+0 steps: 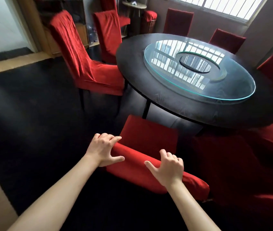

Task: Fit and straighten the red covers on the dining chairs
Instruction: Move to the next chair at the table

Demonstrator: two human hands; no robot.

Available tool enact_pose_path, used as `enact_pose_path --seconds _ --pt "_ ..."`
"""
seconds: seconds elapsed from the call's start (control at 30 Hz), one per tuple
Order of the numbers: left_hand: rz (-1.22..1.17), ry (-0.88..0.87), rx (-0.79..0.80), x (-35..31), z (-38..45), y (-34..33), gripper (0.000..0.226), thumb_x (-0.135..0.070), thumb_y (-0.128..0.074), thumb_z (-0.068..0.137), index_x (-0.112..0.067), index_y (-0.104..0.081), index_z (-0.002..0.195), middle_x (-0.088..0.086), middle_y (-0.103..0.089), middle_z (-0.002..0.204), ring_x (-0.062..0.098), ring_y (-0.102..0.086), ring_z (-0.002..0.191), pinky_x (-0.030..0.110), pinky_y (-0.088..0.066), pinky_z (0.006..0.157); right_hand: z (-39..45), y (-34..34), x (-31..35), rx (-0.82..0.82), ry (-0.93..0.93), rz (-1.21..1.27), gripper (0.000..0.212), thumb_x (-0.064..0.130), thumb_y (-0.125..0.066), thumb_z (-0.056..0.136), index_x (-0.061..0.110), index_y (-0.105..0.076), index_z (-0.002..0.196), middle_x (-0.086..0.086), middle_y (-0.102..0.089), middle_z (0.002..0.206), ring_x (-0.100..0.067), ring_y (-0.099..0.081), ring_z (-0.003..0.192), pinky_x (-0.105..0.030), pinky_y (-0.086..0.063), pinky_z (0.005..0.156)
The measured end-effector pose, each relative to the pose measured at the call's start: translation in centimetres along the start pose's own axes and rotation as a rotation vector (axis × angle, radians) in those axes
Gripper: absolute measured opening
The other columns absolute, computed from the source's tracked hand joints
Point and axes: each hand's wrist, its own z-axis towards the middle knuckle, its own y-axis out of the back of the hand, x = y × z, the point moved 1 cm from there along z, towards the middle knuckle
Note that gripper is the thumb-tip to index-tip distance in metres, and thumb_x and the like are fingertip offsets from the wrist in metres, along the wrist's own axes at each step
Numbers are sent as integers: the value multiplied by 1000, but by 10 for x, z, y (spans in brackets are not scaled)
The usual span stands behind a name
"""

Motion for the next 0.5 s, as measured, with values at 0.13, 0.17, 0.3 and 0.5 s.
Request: enact_pose_path --seconds 0.13,0.17,0.3,0.5 --pt "3 135 -79 71 -7 29 85 -81 -39 76 -33 -33 146 -9 -50 136 14 -43 126 35 -27 105 39 19 72 -98 84 106 67 70 -61 72 11 -66 104 -6 -70 84 -27 -67 79 -40 -47 78" --pt "3 160 -93 91 -8 34 84 -80 -39 77 -33 -33 146 -8 -50 136 14 -43 126 35 -27 105 49 22 90 -110 98 121 67 71 -58 74 12 -65 106 -6 -70 86 -27 -67 82 -40 -46 80" --pt "-4 241 -127 176 -11 54 80 -78 -40 80 -33 -34 146 -7 -50 139 14 -43 128 35 -26 106 88 28 165 -158 144 141 66 71 -56 75 13 -64 105 -5 -70 87 -26 -67 84 -39 -45 82" --pt "-68 285 -209 307 8 79 74 -70 -53 80 -29 -43 142 -2 -55 135 19 -48 126 39 -28 106 152 30 270 -160 132 153 69 75 -45 77 16 -61 110 -1 -70 89 -23 -66 85 -38 -44 85"
